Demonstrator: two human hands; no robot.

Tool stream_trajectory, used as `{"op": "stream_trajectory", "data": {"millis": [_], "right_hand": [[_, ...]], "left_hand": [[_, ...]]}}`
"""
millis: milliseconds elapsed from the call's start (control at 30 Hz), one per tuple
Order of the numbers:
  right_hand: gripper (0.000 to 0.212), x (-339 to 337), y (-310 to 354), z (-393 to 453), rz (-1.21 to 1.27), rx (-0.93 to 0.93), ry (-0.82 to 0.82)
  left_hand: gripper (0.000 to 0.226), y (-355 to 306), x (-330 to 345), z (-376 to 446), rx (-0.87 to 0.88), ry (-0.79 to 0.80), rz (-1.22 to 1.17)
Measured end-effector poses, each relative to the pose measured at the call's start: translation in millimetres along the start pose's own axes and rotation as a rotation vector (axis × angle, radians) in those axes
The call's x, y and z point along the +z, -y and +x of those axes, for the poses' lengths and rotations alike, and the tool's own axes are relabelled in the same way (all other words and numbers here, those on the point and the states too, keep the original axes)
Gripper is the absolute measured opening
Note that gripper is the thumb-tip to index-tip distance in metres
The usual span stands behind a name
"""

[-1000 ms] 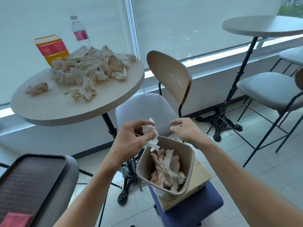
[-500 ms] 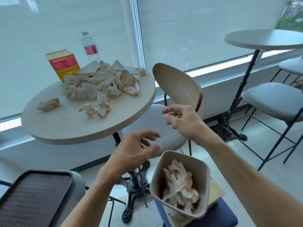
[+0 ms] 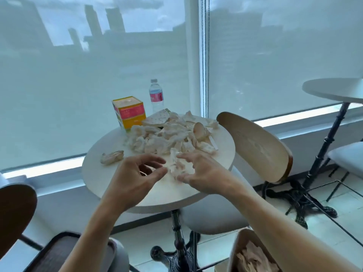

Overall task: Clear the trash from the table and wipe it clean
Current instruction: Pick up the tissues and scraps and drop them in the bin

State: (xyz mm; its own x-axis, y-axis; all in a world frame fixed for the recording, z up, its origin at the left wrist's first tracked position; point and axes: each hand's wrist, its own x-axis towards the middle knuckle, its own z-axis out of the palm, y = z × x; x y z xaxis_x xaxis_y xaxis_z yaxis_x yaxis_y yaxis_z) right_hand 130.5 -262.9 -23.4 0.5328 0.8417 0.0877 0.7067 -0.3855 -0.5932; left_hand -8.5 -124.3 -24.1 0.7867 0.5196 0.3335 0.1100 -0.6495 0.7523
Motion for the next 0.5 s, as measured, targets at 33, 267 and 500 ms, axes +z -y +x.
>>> {"op": "stream_trajectory", "data": {"millis": [33, 267, 500], "right_hand": [[0.062, 3.6, 3.7, 6.2, -0.028, 0.006, 0.022], [0.032, 17.9, 12.4, 31.7, -0.06, 0.019, -0.146], [0.025, 17.8, 50.8, 48.5, 0.471, 0.011, -0.289]], "left_hand": [[0.01, 5.0, -6.8, 3.8, -0.004, -0.014, 0.01], [0.012, 32.9, -38.9, 18.2, -0.059, -0.023, -0.015], [0.041, 41.8, -45.3, 28.7, -0.021, 0.041, -0.192]]}}
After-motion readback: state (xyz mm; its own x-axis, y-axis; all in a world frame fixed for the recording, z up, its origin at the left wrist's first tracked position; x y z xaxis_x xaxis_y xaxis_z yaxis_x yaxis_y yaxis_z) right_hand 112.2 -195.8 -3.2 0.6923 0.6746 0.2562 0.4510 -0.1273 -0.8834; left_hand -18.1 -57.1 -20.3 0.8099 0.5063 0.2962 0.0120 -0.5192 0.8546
